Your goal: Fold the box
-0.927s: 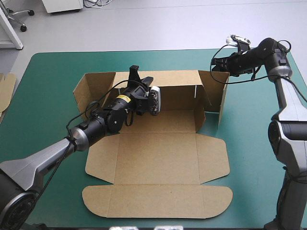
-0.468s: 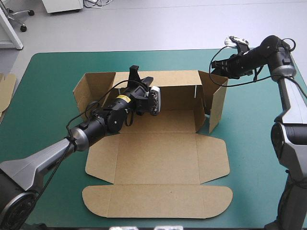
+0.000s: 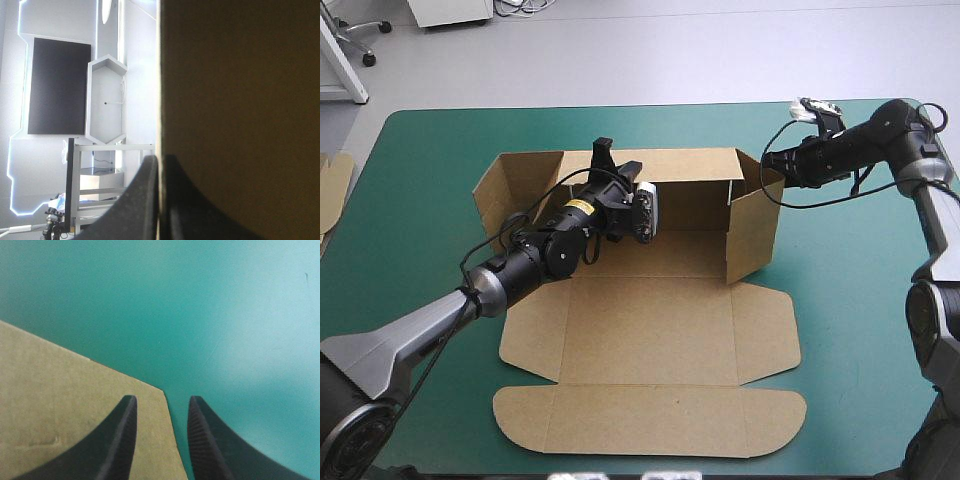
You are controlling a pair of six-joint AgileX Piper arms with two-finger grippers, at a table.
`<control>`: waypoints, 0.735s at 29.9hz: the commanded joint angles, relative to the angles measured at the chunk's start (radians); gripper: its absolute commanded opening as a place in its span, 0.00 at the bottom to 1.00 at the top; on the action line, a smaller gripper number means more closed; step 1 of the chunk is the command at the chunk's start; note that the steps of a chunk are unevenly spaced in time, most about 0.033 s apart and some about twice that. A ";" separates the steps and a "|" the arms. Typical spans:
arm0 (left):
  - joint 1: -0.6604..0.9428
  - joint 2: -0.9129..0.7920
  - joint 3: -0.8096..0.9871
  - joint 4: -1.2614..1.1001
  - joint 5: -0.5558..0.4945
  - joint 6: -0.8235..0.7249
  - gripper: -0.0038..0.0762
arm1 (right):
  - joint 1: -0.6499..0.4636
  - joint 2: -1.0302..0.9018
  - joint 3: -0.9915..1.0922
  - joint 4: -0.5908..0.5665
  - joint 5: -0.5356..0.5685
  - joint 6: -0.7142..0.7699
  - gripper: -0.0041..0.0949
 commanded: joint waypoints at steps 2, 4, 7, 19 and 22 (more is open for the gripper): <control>-0.045 -0.068 -0.022 -0.094 -0.089 0.028 0.03 | -0.002 -0.078 0.023 0.051 -0.047 -0.027 0.37; -0.050 -0.076 -0.022 -0.179 -0.095 0.105 0.03 | -0.002 -0.083 0.024 0.050 -0.049 -0.027 0.37; -0.050 -0.088 -0.022 -0.357 -0.110 0.261 0.03 | -0.002 -0.100 0.038 0.049 -0.055 -0.041 0.37; -0.062 -0.105 0.015 -0.393 -0.091 0.258 0.03 | -0.002 -0.237 0.287 0.187 -0.221 -0.206 0.35; -0.062 -0.105 0.035 -0.397 -0.127 0.258 0.03 | -0.002 -0.257 0.363 0.239 -0.241 -0.269 0.35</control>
